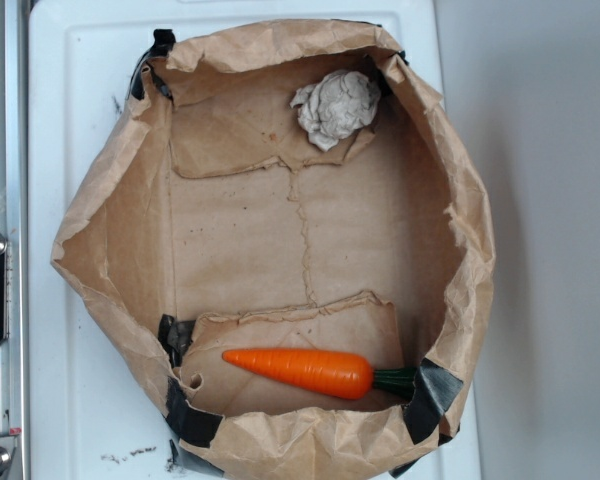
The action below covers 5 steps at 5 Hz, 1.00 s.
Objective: Grab the white paper.
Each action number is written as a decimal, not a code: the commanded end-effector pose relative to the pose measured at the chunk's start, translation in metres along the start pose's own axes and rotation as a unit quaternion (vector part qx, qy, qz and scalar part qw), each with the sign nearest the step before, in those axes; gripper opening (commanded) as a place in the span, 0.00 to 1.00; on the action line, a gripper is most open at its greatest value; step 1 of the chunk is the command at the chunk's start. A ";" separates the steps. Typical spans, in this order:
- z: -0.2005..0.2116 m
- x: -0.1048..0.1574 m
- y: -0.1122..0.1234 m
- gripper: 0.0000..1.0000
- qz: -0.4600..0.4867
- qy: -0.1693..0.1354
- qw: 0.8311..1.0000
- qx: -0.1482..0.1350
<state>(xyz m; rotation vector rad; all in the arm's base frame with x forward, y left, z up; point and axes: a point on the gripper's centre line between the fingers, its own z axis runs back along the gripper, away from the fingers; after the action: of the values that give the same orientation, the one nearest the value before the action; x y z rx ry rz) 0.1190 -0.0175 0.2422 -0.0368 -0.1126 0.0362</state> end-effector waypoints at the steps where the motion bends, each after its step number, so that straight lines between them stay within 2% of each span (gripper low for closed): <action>1: 0.000 0.000 0.000 1.00 0.000 0.000 1.000 0.000; 2: -0.014 0.045 -0.015 1.00 0.054 -0.032 0.998 -0.007; 3: -0.027 0.078 -0.015 1.00 0.081 -0.033 0.996 0.000; 4: -0.032 0.111 0.005 1.00 0.136 -0.091 0.986 -0.027; 5: -0.038 0.140 0.023 1.00 0.200 -0.151 0.963 -0.099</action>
<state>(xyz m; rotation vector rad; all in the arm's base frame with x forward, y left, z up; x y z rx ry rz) 0.2612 0.0025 0.2071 -0.2551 -0.3808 0.4365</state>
